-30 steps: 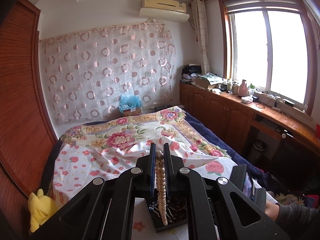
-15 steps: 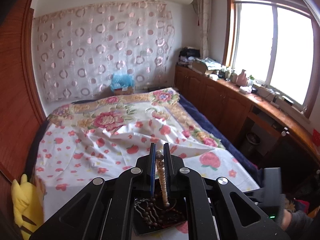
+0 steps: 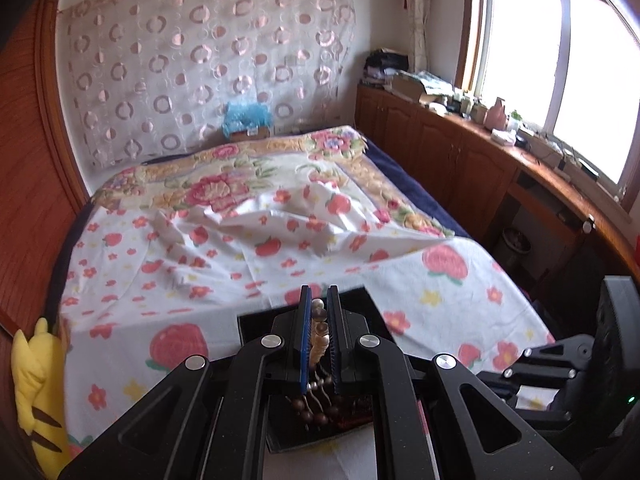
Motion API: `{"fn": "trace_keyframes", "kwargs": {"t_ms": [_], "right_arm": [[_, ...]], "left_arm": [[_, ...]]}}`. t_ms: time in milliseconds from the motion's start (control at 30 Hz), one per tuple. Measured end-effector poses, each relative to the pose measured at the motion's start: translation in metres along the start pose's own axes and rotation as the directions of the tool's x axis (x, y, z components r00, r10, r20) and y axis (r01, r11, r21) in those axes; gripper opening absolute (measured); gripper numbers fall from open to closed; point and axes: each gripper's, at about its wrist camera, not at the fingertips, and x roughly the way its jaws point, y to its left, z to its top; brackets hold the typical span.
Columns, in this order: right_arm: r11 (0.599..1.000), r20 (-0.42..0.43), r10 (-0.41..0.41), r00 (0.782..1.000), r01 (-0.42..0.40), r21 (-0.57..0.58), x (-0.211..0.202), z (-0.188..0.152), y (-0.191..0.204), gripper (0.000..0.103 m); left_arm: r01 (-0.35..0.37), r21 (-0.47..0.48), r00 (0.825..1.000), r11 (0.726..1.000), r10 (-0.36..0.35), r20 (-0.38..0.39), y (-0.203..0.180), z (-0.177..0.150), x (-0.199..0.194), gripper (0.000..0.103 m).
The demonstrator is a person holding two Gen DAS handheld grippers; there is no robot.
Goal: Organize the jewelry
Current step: 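Open the left tool to release the pearl necklace into the box, then grasp the gold chain beside the jade bangle with the right tool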
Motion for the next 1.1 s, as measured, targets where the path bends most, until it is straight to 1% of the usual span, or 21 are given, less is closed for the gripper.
{"fn": "trace_keyframes", "kwargs": {"t_ms": [67, 100, 133, 167, 233, 267, 333, 367, 433, 467, 533, 600, 700, 733, 933, 1100], "right_arm": [[1.0, -0.001, 0.001, 1.0, -0.001, -0.002, 0.0, -0.001, 0.003, 0.004], [1.0, -0.001, 0.002, 1.0, -0.002, -0.002, 0.0, -0.002, 0.004, 0.004], [1.0, 0.0, 0.002, 1.0, -0.002, -0.002, -0.001, -0.004, 0.005, 0.004], [1.0, 0.0, 0.003, 1.0, -0.003, -0.001, -0.001, -0.004, 0.006, 0.004], [1.0, 0.004, 0.01, 1.0, -0.01, 0.005, -0.003, -0.007, 0.009, 0.004], [1.0, 0.005, 0.01, 1.0, -0.011, 0.007, -0.004, -0.009, 0.01, 0.004], [1.0, 0.008, 0.014, 1.0, -0.014, 0.011, -0.006, -0.015, 0.014, 0.004], [1.0, 0.008, 0.017, 1.0, -0.017, 0.012, -0.006, -0.017, 0.015, 0.004], [1.0, 0.01, 0.023, 1.0, -0.023, 0.014, -0.008, -0.023, 0.021, 0.004], [1.0, 0.012, 0.027, 1.0, -0.027, 0.014, -0.009, -0.026, 0.023, 0.004], [0.999, 0.013, 0.034, 0.999, -0.034, 0.015, -0.011, -0.03, 0.03, 0.007], [0.999, 0.015, 0.036, 0.999, -0.036, 0.013, -0.013, -0.033, 0.034, 0.012], [0.999, 0.015, 0.052, 0.999, -0.052, 0.014, -0.015, -0.039, 0.042, 0.019], [0.998, 0.013, 0.057, 0.998, -0.057, 0.015, -0.014, -0.04, 0.045, 0.019], [0.996, 0.005, 0.089, 0.996, -0.089, 0.001, -0.012, -0.044, 0.062, 0.02], [0.992, -0.023, 0.12, 0.992, -0.121, -0.032, -0.006, -0.045, 0.08, 0.02]], "left_arm": [[-0.006, 0.006, 1.0, 1.0, 0.006, 0.0, -0.002, -0.007, 0.0, 0.007], [-0.003, 0.002, 1.0, 1.0, 0.003, -0.001, -0.002, -0.006, 0.0, 0.01], [-0.001, -0.002, 1.0, 1.0, 0.001, 0.002, -0.002, -0.011, -0.002, 0.016], [-0.004, -0.003, 1.0, 1.0, 0.004, 0.004, -0.001, -0.016, -0.004, 0.02], [-0.014, -0.003, 1.0, 1.0, 0.014, 0.015, 0.001, -0.027, -0.01, 0.037], [-0.017, -0.002, 1.0, 1.0, 0.017, 0.021, 0.002, -0.033, -0.014, 0.04], [-0.02, -0.003, 0.999, 1.0, 0.02, 0.027, 0.006, -0.044, -0.021, 0.049], [-0.025, -0.006, 0.999, 1.0, 0.026, 0.03, 0.008, -0.053, -0.025, 0.051], [-0.033, -0.023, 0.999, 0.999, 0.034, 0.039, 0.015, -0.069, -0.035, 0.062], [-0.035, -0.034, 0.998, 0.999, 0.037, 0.044, 0.019, -0.076, -0.04, 0.064], [-0.042, -0.058, 0.997, 0.997, 0.045, 0.055, 0.025, -0.086, -0.047, 0.077], [-0.06, -0.105, 0.994, 0.993, 0.069, 0.081, 0.036, -0.1, -0.058, 0.086], [-0.072, -0.151, 0.991, 0.986, 0.088, 0.103, 0.051, -0.117, -0.07, 0.091], [-0.076, -0.158, 0.99, 0.985, 0.093, 0.105, 0.053, -0.122, -0.072, 0.092], [-0.145, -0.193, 0.983, 0.97, 0.164, 0.087, 0.074, -0.16, -0.089, 0.093], [-0.164, -0.217, 0.981, 0.962, 0.182, 0.069, 0.087, -0.18, -0.102, 0.093]]}}
